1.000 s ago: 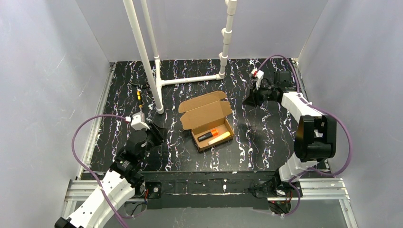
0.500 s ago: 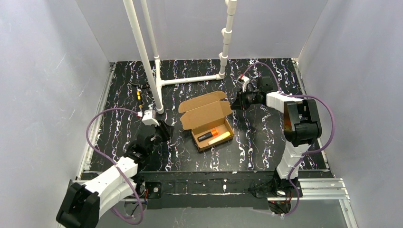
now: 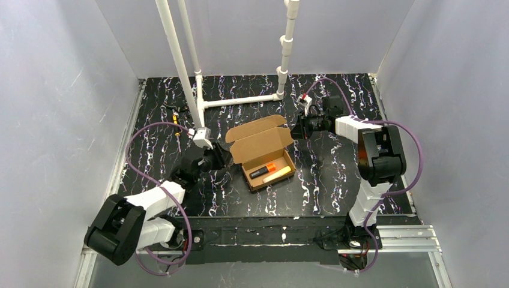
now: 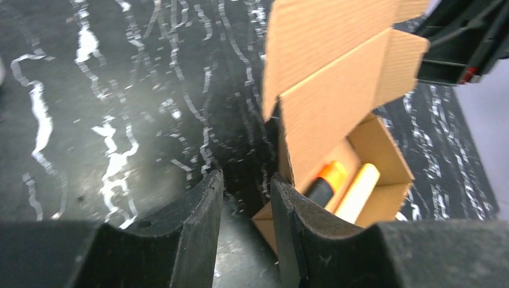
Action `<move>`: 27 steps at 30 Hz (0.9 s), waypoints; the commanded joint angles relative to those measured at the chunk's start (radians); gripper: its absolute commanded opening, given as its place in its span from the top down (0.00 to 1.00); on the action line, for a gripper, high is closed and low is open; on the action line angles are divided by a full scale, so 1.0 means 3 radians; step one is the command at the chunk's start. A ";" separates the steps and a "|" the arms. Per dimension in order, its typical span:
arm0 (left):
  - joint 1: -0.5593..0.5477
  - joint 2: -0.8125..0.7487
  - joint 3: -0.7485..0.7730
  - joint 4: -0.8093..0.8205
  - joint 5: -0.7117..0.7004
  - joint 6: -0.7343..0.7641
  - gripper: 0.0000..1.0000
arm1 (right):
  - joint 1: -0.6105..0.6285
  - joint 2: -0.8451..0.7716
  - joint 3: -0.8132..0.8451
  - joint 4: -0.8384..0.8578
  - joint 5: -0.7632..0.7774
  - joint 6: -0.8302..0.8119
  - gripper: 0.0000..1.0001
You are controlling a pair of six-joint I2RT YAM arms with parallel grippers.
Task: Fold the paper box
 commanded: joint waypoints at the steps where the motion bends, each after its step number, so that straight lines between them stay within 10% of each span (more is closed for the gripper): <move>1: 0.0018 0.0127 0.0158 0.0324 0.0544 0.0062 0.66 | 0.0015 -0.0222 0.0003 -0.0124 -0.0367 -0.0240 0.72; 27: 0.0020 0.0131 0.0037 0.0421 0.0646 -0.0112 0.55 | -0.0288 -0.0312 0.0279 -0.1424 -0.0350 -0.1437 0.43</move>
